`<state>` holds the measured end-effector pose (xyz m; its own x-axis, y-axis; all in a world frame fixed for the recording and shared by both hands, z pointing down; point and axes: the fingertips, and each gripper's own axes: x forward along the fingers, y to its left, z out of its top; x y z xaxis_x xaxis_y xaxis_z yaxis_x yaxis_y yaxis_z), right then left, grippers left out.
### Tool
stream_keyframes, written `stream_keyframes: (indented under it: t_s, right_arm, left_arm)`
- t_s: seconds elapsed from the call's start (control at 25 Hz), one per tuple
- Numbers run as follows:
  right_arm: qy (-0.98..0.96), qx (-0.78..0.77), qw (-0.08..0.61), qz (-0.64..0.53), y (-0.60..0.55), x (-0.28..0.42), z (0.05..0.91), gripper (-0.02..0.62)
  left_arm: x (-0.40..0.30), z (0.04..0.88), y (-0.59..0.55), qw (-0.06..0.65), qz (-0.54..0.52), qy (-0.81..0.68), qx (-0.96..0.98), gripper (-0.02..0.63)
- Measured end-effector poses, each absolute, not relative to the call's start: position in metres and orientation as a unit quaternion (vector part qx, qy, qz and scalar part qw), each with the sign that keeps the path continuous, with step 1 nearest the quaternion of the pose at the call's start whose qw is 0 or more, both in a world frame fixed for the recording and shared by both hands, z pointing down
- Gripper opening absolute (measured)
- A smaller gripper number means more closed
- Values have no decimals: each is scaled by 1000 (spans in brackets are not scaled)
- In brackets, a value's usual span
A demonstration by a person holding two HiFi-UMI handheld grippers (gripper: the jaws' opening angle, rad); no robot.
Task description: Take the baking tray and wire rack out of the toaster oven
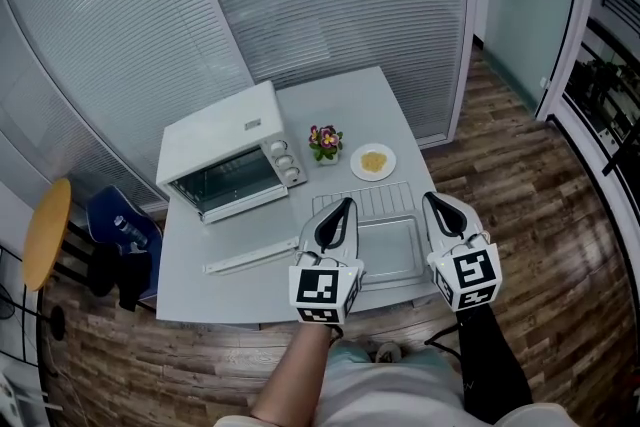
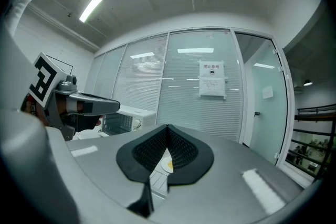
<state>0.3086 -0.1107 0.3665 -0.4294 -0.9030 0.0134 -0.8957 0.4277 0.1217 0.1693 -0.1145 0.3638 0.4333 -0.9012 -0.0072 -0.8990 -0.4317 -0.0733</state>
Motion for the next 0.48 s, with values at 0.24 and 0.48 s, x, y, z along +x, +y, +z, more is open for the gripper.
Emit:
stream_keyframes:
  t_s: [0.24,0.48]
  right_arm:
    - [-844,532,39,-52,-111,309,364,2]
    - [-848,527,33,-51,-114,303,362,2]
  left_arm:
    - [176,358,-115,41,-16,524,-851,57]
    - [170,359,-119,41,-22,529,-847,57]
